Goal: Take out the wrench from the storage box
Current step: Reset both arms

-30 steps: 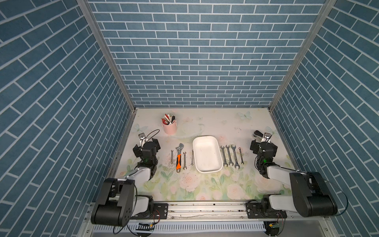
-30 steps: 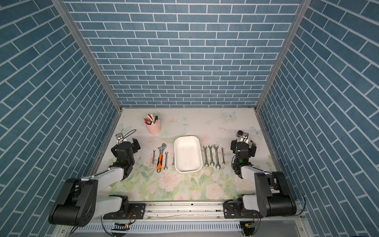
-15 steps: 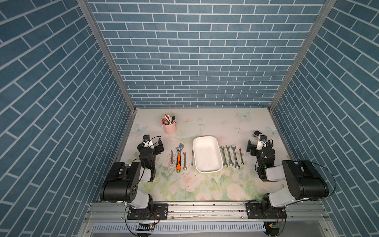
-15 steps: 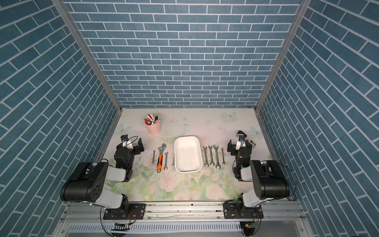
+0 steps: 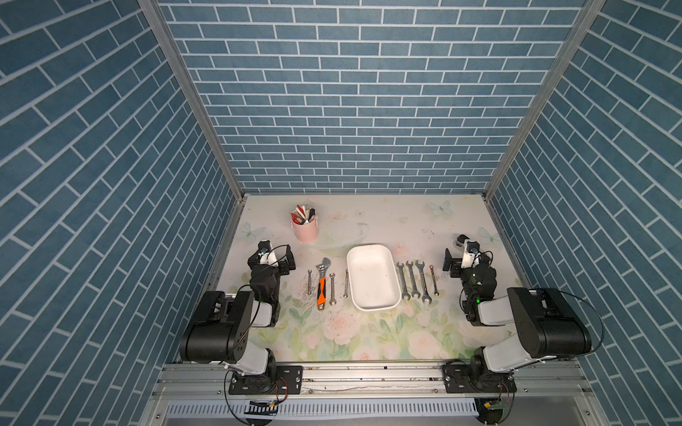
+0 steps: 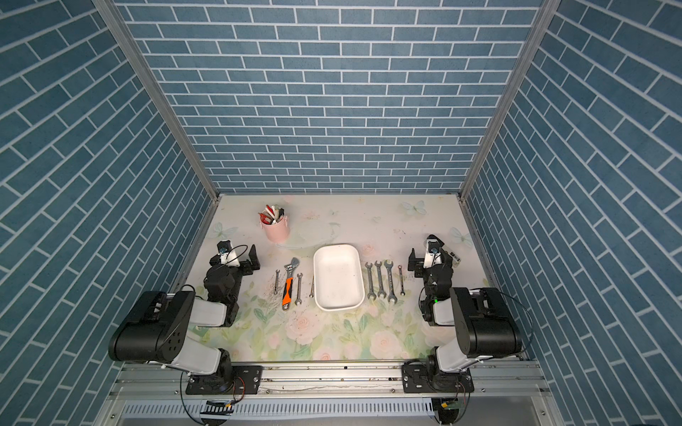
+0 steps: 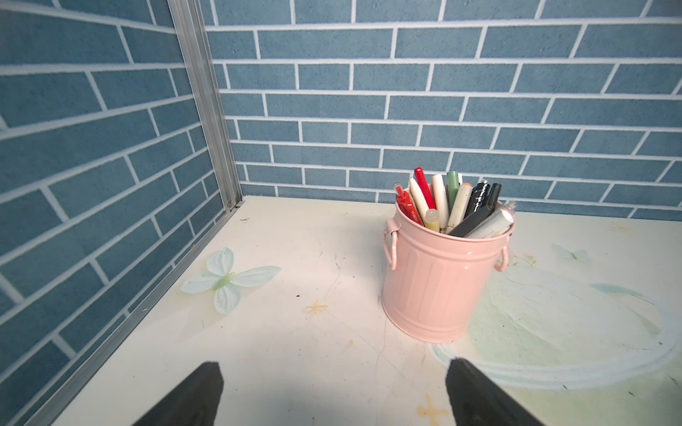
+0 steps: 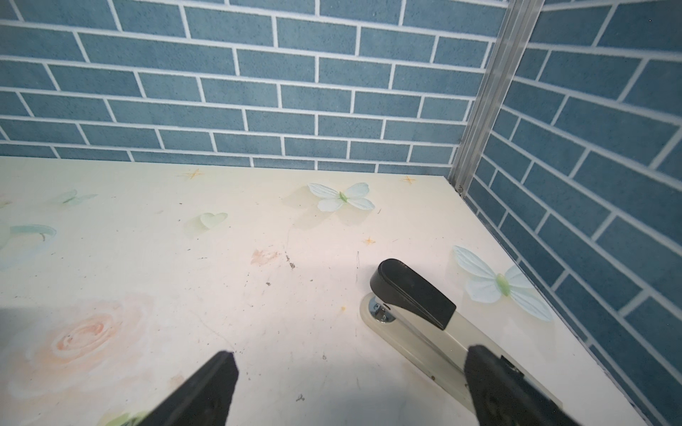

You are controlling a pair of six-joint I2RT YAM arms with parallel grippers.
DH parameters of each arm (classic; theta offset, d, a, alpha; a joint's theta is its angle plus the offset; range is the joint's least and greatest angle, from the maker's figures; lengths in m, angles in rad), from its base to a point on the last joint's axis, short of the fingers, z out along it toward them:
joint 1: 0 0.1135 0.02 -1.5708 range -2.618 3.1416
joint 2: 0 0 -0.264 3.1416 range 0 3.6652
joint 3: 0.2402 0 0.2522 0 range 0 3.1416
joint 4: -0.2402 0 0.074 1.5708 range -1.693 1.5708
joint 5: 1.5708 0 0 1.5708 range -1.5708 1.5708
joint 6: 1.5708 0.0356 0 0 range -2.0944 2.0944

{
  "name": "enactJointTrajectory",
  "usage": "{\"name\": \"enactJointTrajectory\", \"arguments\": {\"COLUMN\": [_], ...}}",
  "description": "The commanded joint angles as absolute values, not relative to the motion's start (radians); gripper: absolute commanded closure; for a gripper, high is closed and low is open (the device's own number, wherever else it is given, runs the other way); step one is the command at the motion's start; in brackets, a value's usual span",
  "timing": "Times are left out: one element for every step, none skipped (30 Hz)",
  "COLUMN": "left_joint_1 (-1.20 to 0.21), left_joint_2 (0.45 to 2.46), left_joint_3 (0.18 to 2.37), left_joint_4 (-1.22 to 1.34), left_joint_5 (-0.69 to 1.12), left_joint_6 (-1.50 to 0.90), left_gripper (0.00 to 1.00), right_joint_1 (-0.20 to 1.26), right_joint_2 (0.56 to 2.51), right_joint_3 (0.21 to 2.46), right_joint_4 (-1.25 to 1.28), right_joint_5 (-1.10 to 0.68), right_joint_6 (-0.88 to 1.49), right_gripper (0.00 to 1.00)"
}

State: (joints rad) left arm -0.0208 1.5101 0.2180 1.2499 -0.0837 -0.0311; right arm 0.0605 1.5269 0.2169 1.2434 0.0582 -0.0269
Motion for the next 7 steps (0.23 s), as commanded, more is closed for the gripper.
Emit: {"name": "enactJointTrajectory", "arguments": {"left_joint_1": [-0.027,-0.027,-0.027,-0.027,-0.027,-0.027,-0.028], "left_joint_2": [1.512,1.515,1.513,1.515,1.513,1.514,1.513], "left_joint_3": [0.222,0.221,0.223,0.223,0.224,0.223,0.223], "left_joint_4": [1.255,1.262,1.255,1.258,1.255,1.258,1.256], "left_joint_5": [-0.072,-0.071,-0.072,-0.071,-0.072,-0.072,-0.072], "left_joint_6": [-0.014,-0.014,-0.014,-0.014,-0.014,-0.014,-0.014], "left_gripper": [0.00,0.00,0.00,0.00,0.00,0.00,0.00], "right_joint_1": [0.057,0.057,0.057,0.058,0.058,0.057,0.057], "right_joint_2": [1.529,1.531,1.529,1.531,1.529,1.530,1.529], "right_joint_3": [0.221,0.221,0.220,0.221,0.220,0.221,0.219], "right_joint_4": [1.273,1.276,1.274,1.276,1.274,1.276,1.275], "right_joint_5": [0.048,0.049,0.049,0.048,0.049,0.048,0.049], "right_joint_6": [-0.046,-0.046,-0.046,-0.045,-0.046,-0.045,-0.046], "right_gripper": [0.00,0.00,0.00,0.00,0.00,0.00,0.00]}}
